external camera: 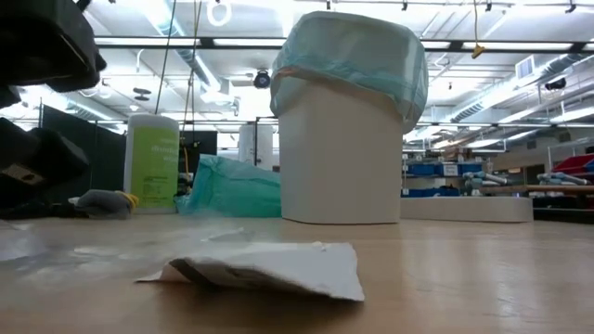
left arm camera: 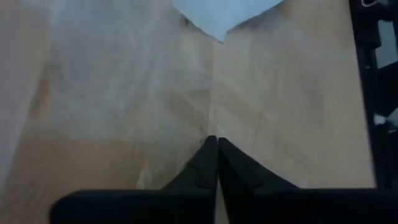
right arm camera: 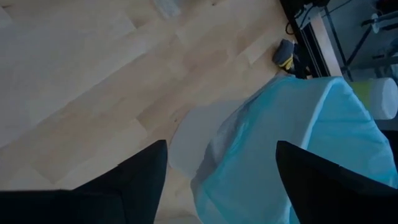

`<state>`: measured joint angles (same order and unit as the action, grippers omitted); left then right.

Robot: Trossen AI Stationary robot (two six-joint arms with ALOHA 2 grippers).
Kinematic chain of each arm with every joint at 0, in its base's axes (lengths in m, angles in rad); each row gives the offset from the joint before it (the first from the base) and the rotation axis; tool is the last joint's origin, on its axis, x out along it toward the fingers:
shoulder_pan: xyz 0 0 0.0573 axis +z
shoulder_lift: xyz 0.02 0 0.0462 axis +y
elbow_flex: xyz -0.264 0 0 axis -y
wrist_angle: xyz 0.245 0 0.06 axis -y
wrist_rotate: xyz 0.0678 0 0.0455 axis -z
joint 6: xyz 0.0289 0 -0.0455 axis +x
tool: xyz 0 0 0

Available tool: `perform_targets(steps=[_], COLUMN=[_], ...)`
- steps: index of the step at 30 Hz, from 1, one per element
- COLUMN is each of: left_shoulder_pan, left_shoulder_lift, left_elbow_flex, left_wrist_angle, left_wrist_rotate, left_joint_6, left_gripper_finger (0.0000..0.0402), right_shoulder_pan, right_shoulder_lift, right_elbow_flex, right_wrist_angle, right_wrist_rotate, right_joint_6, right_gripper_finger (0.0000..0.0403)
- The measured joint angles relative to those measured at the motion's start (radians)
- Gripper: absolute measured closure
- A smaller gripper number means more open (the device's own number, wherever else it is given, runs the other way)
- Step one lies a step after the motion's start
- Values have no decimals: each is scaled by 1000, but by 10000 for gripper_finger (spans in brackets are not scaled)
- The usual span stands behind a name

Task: Place trash/remove bag and relplace
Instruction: Put the clear plastic into the white trash bin

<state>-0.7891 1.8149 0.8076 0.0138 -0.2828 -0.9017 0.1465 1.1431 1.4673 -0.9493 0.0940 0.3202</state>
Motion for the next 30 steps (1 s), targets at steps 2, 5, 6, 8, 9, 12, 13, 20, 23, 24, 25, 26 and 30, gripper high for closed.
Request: perform_targets(steps=[2, 5, 6, 8, 9, 12, 13, 20, 23, 24, 25, 26, 30], left_shoulder_pan=[7, 26, 32, 44, 49, 62, 68, 114, 143, 154, 165, 174, 223], left_shoulder_lift=[0, -4, -5, -18, -28, -63, -84, -211, -256, -262, -266, -268, -271], left_elbow_flex=[0, 7, 15, 34, 45, 85, 106, 263, 334, 362, 392, 421, 534], left_wrist_angle=[-4, -16, -26, -44, -55, -129, -164, -440, -540, -576, -620, -663, -794], left_wrist_rotate=[12, 39, 50, 64, 67, 54, 39, -90, -119, -123, -129, -135, -162], left_joint_6=[-20, -52, -61, -71, -70, -71, -71, 8, 47, 67, 91, 122, 286], left_gripper_finger=[394, 398, 398, 399, 399, 400, 400, 400, 401, 401, 401, 401, 401], right_shoulder_pan=[-1, -1, -1, -1, -1, -1, -1, -2, -5, -5, -6, -9, -14], right_shoulder_lift=[0, 0, 0, 0, 0, 0, 0, 0, 0, 0, 0, 0, 0], right_elbow_flex=[0, 0, 0, 0, 0, 0, 0, 0, 0, 0, 0, 0, 0], right_wrist_angle=[0, 0, 0, 0, -1, -2, -2, -3, -3, -3, -3, -3, -3], right_wrist_rotate=[0, 0, 0, 0, 0, 0, 1, 16, 17, 17, 17, 17, 18], right_joint_6=[0, 0, 0, -7, -8, -31, -39, -92, -112, -117, -123, -133, -161], right_gripper_finger=[121, 126, 128, 132, 134, 141, 144, 161, 164, 165, 165, 165, 165])
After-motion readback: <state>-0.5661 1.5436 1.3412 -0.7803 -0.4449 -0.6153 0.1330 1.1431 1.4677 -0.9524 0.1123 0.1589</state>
